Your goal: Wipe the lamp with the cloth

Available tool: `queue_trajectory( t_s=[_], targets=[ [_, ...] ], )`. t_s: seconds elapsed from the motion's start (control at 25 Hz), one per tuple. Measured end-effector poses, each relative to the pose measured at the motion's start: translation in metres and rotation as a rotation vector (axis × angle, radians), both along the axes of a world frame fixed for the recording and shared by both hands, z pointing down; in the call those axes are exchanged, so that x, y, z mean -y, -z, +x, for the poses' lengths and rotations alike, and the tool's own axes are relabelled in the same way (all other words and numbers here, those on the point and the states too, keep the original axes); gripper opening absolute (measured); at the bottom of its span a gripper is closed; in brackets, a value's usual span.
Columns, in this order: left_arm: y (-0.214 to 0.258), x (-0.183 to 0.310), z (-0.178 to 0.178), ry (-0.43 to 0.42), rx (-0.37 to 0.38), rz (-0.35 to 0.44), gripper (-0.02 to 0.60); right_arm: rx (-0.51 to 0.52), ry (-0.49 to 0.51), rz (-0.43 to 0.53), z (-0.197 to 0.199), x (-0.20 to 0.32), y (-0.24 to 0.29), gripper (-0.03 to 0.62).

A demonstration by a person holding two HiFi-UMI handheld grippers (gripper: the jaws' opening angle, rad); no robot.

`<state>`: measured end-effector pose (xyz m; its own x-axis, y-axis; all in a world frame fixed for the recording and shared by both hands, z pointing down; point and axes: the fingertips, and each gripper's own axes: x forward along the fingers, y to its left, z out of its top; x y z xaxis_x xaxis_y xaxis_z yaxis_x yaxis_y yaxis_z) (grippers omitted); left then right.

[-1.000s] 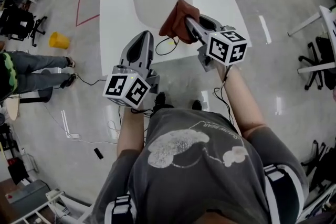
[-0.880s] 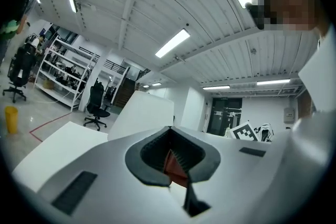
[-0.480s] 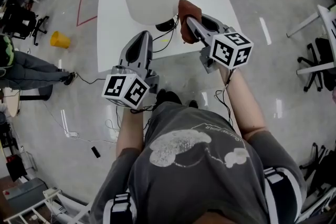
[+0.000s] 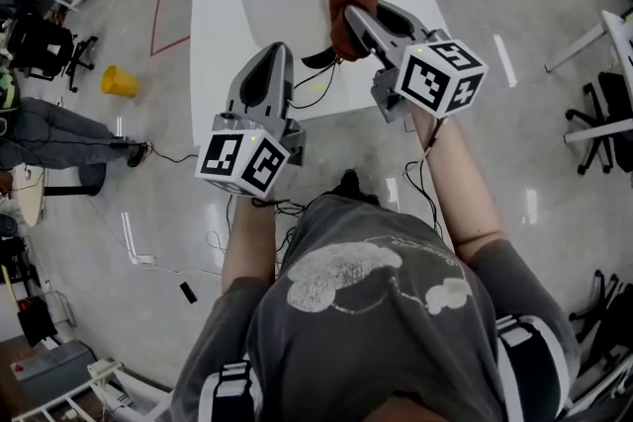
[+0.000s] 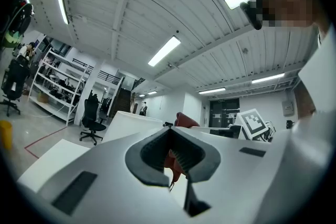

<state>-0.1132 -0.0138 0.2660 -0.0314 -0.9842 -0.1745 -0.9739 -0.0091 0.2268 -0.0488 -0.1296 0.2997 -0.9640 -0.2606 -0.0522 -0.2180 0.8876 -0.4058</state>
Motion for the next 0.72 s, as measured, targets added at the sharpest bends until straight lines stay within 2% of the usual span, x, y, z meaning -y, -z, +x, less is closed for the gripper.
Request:
queue_trajectory(
  t_s=[0.2,0.36,0.56,0.72],
  targets=[
    [0.004,0.020,-0.031,0.030,-0.005,0.013,0.008,-0.030,-0.012,0.028,-0.027,0.023,0.007,0.091],
    [-0.002,0.032,-0.050,0.026,0.001,0.000,0.008,-0.071,-0.042,0.012,-0.041,0.041,-0.007,0.091],
    [-0.010,0.044,-0.053,-0.001,-0.027,0.001,0.008,-0.101,-0.059,-0.015,-0.040,0.058,-0.023,0.091],
    [-0.021,0.052,-0.046,0.019,-0.053,-0.012,0.008,-0.128,-0.048,-0.049,-0.031,0.073,-0.046,0.091]
  ],
)
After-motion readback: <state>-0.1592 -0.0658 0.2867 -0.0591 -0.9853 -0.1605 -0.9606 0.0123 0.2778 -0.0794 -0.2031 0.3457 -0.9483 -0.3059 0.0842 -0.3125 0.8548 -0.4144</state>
